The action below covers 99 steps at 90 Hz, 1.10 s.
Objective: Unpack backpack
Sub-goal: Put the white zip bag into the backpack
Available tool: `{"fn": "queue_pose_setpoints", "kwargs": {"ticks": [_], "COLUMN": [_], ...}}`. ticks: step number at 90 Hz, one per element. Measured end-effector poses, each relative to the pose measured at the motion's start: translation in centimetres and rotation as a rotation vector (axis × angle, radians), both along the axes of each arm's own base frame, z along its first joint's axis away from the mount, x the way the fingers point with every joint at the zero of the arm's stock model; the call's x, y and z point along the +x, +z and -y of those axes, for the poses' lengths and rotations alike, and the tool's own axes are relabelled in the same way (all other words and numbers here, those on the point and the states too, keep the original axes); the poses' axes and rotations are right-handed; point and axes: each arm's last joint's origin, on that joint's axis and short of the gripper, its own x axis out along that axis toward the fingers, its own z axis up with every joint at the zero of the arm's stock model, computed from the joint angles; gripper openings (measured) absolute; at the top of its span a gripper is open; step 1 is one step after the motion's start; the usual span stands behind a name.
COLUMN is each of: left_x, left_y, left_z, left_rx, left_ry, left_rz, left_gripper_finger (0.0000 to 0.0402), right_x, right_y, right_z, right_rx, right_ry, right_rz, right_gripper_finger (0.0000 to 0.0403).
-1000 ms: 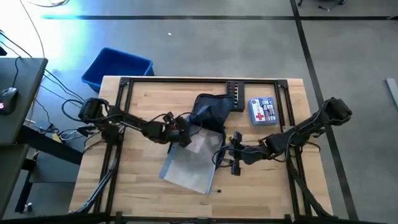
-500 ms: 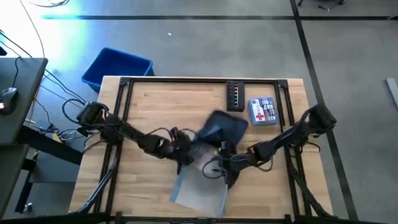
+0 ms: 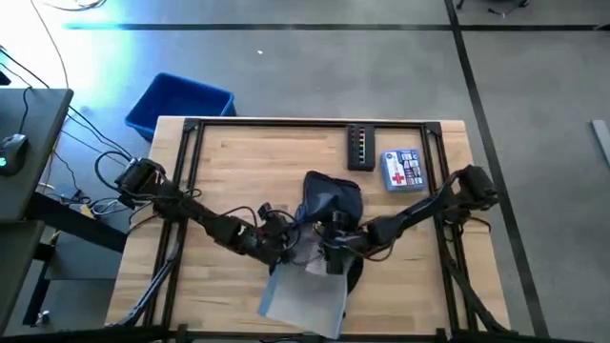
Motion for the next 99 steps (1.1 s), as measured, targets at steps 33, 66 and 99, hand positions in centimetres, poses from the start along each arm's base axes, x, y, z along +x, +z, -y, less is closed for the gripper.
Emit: {"fn": "queue_pose_setpoints", "kwargs": {"ticks": [33, 66, 99], "left_x": [0.0, -0.1, -0.1], "left_y": [0.0, 0.1, 0.1], "left_z": [0.0, 0.3, 0.3], "left_rx": [0.009, 0.004, 0.0], "left_ry": [-0.01, -0.027, -0.043], "left_rz": [-0.004, -0.007, -0.014], "left_gripper_finger": [0.0, 0.0, 0.0], "right_x": [1.3, 1.6, 1.1], "right_y": [-2.7, -0.3, 1.9], "right_z": [1.3, -1.2, -1.9], "right_rx": [-0.005, -0.44, -0.824], "right_ry": [0.033, 0.055, -0.003], "right_rz": [-0.037, -0.031, -0.097], "right_gripper_finger": [0.0052, 0.0, 0.0]}}
